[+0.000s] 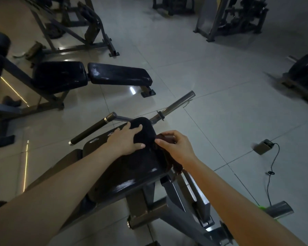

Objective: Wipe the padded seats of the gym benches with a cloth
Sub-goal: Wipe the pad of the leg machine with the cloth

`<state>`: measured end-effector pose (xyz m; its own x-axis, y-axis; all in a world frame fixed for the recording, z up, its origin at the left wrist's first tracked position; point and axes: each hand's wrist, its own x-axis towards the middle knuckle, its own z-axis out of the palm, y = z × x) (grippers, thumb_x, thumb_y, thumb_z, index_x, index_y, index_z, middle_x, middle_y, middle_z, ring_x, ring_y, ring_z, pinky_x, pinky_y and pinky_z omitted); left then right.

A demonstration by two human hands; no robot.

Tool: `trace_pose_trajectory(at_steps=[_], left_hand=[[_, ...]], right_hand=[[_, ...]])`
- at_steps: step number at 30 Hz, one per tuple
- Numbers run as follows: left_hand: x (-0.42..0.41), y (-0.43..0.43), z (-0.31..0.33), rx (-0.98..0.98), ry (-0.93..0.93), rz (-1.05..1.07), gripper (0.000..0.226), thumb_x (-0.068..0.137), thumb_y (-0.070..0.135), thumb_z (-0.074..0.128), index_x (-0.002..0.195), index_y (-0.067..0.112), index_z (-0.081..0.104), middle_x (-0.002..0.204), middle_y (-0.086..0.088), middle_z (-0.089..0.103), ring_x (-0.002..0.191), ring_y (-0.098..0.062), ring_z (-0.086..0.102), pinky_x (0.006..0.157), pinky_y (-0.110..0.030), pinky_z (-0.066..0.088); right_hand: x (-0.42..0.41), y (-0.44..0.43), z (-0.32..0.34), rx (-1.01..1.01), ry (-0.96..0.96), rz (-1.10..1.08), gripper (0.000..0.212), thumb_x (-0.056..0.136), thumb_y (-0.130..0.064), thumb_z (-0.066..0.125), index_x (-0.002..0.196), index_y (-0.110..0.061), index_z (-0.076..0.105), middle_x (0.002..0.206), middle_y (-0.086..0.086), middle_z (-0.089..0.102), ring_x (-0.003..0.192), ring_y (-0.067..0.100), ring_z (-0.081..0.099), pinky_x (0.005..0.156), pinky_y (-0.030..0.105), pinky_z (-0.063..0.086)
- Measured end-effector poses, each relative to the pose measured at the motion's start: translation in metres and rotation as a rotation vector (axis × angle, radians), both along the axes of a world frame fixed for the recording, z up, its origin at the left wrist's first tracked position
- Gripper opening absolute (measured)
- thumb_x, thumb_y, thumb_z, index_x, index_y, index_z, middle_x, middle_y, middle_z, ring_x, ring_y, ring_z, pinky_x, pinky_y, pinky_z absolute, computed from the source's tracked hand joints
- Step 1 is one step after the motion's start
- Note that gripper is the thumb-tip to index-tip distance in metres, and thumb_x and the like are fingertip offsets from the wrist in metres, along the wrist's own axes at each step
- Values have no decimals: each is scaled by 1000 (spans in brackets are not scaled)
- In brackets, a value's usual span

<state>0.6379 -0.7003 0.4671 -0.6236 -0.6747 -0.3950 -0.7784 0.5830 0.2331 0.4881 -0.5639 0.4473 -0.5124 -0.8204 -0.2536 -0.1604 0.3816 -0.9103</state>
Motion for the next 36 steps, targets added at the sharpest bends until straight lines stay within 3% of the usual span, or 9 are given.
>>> trace_pose_trajectory(at_steps=[6, 12, 16, 19, 24, 27, 31, 34, 36], left_hand=[[3, 18, 1, 2, 136, 137, 73, 91, 48, 62, 153, 39, 25, 162, -5, 17, 147, -34, 18, 118, -50, 25], [4, 27, -4, -20, 147, 183, 63, 95, 43, 57, 151, 39, 27, 163, -4, 16, 148, -31, 21, 119, -47, 25], [2, 28, 0, 30, 111, 197, 63, 96, 43, 56, 151, 41, 24, 164, -2, 10, 148, -28, 20, 119, -44, 24], [-3, 25, 8, 43, 77, 201, 64, 96, 42, 57, 151, 41, 25, 164, -1, 10, 148, -25, 21, 118, -41, 24], [-6, 28, 16, 23, 35, 199, 64, 96, 42, 58, 152, 38, 27, 164, -2, 12, 148, -24, 21, 117, -40, 23], [-8, 34, 18, 25, 20, 202, 63, 98, 40, 54, 153, 37, 23, 164, -2, 9, 149, -25, 19, 117, -40, 22], [-10, 43, 15, 5, 16, 221, 62, 101, 37, 49, 154, 36, 18, 165, -3, 6, 149, -25, 19, 117, -40, 22], [-11, 44, 13, 6, 23, 228, 61, 101, 35, 48, 155, 36, 17, 165, -3, 6, 149, -25, 18, 118, -40, 21], [-11, 44, 13, 9, 23, 224, 61, 102, 35, 48, 154, 36, 17, 165, -3, 5, 149, -26, 17, 119, -41, 21]], right_hand=[[-13, 14, -1, 24, 100, 134, 35, 87, -38, 72, 121, -29, 68, 109, -12, 66, 93, 1, 62, 69, 11, 51], [-24, -14, 5, 38, 250, 295, 25, 91, -34, 68, 114, -23, 69, 100, -12, 65, 85, -5, 56, 67, 7, 42], [-34, -52, 11, 54, 282, 297, 25, 92, -32, 68, 113, -18, 69, 102, -5, 67, 91, 7, 60, 83, 20, 47], [-41, -75, 13, 64, 247, 264, 21, 91, -31, 69, 107, -18, 68, 97, -3, 66, 96, 13, 64, 86, 26, 51], [-44, -62, 16, 88, 243, 358, 16, 93, -32, 66, 102, -20, 64, 86, -9, 59, 83, 7, 58, 68, 16, 42], [-45, -28, 17, 134, 219, 437, 17, 93, -34, 66, 102, -20, 65, 88, -7, 62, 84, 9, 62, 74, 20, 49], [-41, 19, 14, 180, 220, 500, 18, 93, -38, 64, 106, -25, 62, 89, -9, 61, 79, 3, 60, 65, 14, 45], [-35, 17, 10, 119, 306, 444, 22, 94, -38, 64, 110, -24, 62, 89, -11, 59, 74, -3, 56, 58, 10, 41], [-33, 0, 7, 44, 361, 387, 19, 94, -38, 64, 106, -24, 63, 88, -12, 60, 73, -3, 57, 62, 11, 44]])
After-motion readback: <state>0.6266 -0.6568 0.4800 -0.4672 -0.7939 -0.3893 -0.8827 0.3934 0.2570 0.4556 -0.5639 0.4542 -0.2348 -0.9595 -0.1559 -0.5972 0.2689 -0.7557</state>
